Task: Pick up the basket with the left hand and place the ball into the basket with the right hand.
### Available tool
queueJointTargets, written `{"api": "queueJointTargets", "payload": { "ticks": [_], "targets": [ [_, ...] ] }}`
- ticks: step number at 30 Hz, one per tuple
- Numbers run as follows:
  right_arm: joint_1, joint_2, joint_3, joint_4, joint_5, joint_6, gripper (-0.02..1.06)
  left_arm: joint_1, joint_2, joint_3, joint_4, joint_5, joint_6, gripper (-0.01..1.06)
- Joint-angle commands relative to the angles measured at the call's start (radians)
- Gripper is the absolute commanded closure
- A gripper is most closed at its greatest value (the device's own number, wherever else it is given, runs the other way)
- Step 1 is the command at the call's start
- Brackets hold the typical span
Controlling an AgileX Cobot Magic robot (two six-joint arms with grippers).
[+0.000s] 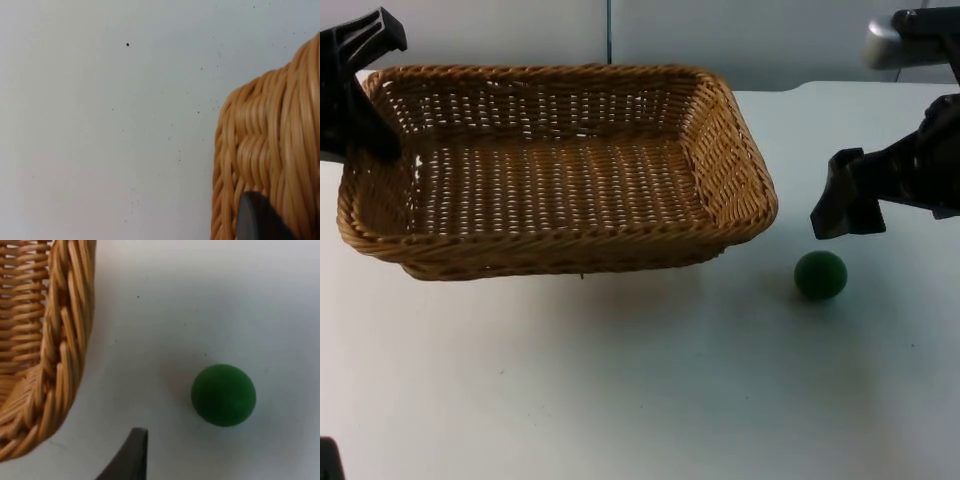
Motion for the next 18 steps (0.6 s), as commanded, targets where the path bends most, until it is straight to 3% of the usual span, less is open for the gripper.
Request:
{"api": "queueJointTargets", "payload": {
  "ticks": [1,12,18],
  "targets": [
    [0.009,0.008,-0.006,0.003,-0.025,0.003,0.0,0.001,-0.013,-0.006,-0.03,-0.006,-0.006,1.05],
    [0.009,0.052,-0.006,0.02,-0.034,0.027,0.0,0.001,-0.013,-0.006,-0.027,-0.058,-0.006,1.05],
    [0.009,0.09,-0.007,0.02,-0.117,0.056,0.0,0.001,-0.013,-0.006,-0.027,-0.06,-0.006,1.05]
  ]
}}
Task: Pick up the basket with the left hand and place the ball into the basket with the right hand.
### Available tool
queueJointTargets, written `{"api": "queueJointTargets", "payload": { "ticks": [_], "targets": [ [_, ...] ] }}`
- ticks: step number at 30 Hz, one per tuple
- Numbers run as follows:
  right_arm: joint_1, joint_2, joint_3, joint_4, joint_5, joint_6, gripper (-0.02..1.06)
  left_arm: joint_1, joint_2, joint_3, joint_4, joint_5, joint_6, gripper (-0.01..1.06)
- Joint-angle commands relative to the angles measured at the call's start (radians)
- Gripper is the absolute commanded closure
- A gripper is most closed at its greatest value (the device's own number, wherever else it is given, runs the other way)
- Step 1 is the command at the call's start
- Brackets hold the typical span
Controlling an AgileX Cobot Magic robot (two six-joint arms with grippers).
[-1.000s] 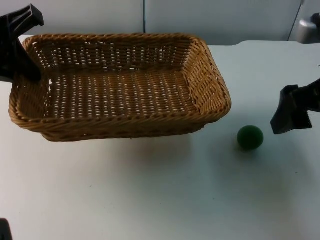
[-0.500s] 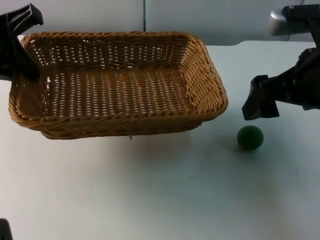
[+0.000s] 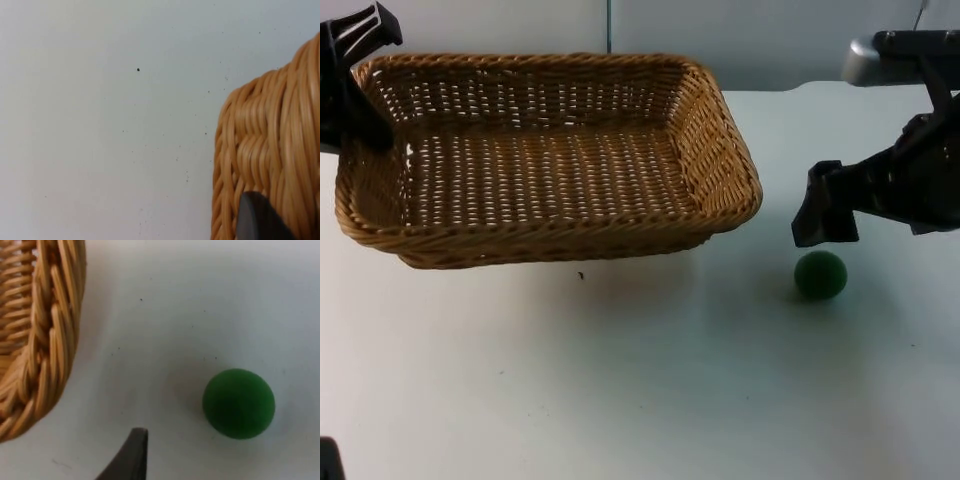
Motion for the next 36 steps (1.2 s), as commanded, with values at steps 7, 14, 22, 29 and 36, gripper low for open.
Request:
{"api": "queueJointTargets", "payload": {
  "ticks": [7,14,22,29,36],
  "targets": [
    [0.009,0.092,-0.007,-0.032,-0.121,0.01,0.0,0.001,-0.013,-0.006,-0.027,-0.007,-0.006,1.05],
    [0.016,0.146,-0.008,-0.032,-0.192,0.01,0.0,0.001,-0.013,-0.006,-0.027,-0.007,-0.006,1.05],
    [0.016,0.209,-0.008,-0.036,-0.209,0.01,0.0,0.001,-0.013,-0.006,-0.027,-0.007,-0.006,1.05],
    [0.016,0.228,-0.008,-0.036,-0.237,0.01,0.07,0.001,-0.013,-0.006,-0.027,-0.007,-0.006,1.05],
    [0.016,0.257,-0.008,-0.036,-0.255,0.01,0.13,0.001,-0.013,-0.006,-0.027,-0.007,-0.006,1.05]
  ]
}}
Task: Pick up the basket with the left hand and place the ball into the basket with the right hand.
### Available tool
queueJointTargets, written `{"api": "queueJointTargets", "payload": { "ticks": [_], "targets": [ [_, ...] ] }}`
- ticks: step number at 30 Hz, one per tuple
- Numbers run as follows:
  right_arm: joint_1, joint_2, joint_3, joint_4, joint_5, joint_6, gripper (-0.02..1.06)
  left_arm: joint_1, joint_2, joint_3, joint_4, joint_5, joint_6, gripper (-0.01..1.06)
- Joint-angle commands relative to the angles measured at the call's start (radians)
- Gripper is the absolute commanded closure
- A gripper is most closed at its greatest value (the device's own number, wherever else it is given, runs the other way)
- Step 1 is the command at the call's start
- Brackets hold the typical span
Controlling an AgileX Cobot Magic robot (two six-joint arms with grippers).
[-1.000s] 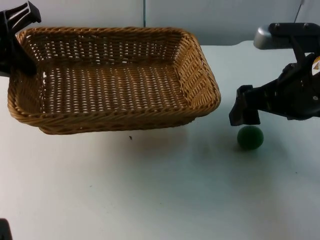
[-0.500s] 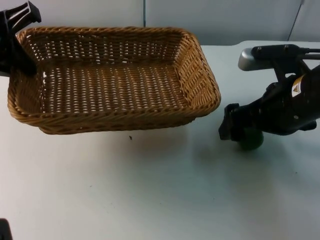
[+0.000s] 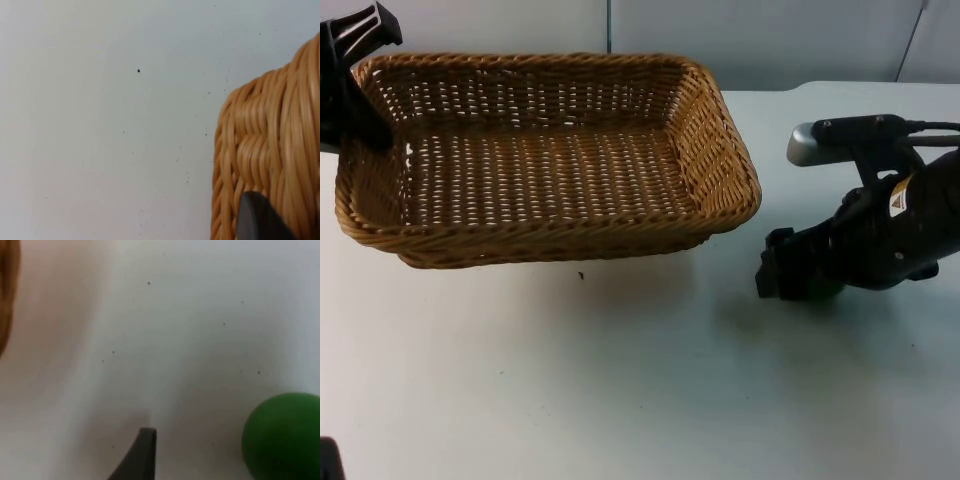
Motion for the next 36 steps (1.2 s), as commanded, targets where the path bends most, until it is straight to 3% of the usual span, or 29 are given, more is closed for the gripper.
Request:
{"api": "queueJointTargets", "payload": {
  "ticks": [1,18,25,36],
  "targets": [
    [0.005,0.012,-0.006,-0.006,-0.019,0.001,0.13,0.001,-0.013,-0.006,-0.027,-0.004,-0.006,1.05],
    [-0.019,0.031,-0.006,-0.006,-0.057,0.001,0.15,0.001,-0.013,-0.006,-0.027,-0.004,-0.006,1.05],
    [-0.019,0.031,-0.006,-0.008,-0.076,-0.01,0.51,0.001,-0.013,-0.006,-0.027,-0.004,-0.006,1.05],
    [-0.019,0.041,-0.006,-0.005,-0.086,-0.019,0.53,0.001,-0.013,-0.006,-0.027,-0.004,-0.006,1.05]
  ]
}}
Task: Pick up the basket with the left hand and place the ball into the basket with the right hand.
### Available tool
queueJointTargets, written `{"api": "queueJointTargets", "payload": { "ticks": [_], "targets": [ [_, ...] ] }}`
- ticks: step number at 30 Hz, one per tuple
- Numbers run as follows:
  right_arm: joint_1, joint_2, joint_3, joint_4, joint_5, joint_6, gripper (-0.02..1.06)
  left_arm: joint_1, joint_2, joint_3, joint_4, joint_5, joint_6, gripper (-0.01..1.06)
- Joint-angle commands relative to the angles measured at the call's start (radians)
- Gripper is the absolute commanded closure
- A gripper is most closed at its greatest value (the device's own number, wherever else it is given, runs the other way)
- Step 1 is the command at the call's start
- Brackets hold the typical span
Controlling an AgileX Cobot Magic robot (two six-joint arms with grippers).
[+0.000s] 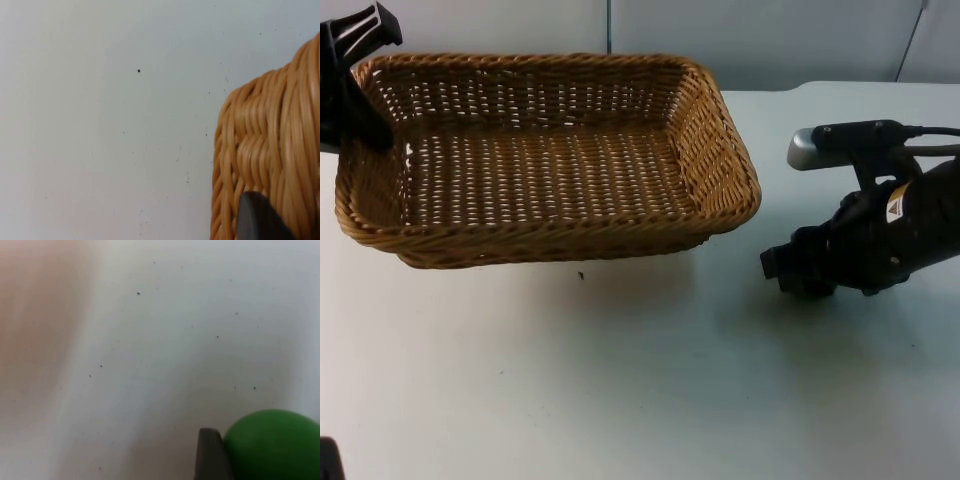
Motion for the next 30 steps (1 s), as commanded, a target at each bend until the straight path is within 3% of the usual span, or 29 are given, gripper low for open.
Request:
{"api": "queueJointTargets", "payload": {
  "ticks": [1,3,5,10,22,25,30],
  "targets": [
    [-0.004,0.004,-0.006,-0.001,-0.018,-0.005,0.54,0.001,-0.013,-0.006,-0.027,-0.004,-0.006,1.05],
    [-0.004,0.004,-0.006,-0.001,-0.019,-0.005,0.55,0.001,-0.013,-0.006,-0.027,-0.004,-0.006,1.05],
    [-0.004,0.004,-0.006,-0.003,-0.024,-0.005,0.66,0.001,-0.013,-0.006,-0.027,-0.004,-0.006,1.05],
    [-0.024,0.004,-0.006,-0.003,-0.034,-0.008,0.79,0.001,-0.013,-0.006,-0.027,-0.004,-0.006,1.05],
    [-0.239,-0.123,-0.057,-0.003,-0.002,-0.008,0.79,0.001,-0.013,-0.006,-0.027,-0.004,-0.006,1.05],
    [-0.236,-0.18,-0.107,-0.028,0.058,-0.01,0.79,0.001,-0.013,-0.006,-0.027,-0.004,-0.006,1.05],
    [-0.129,-0.293,-0.237,-0.09,0.171,-0.027,0.79,0.001,-0.013,-0.006,-0.027,-0.004,-0.006,1.05]
  ]
}}
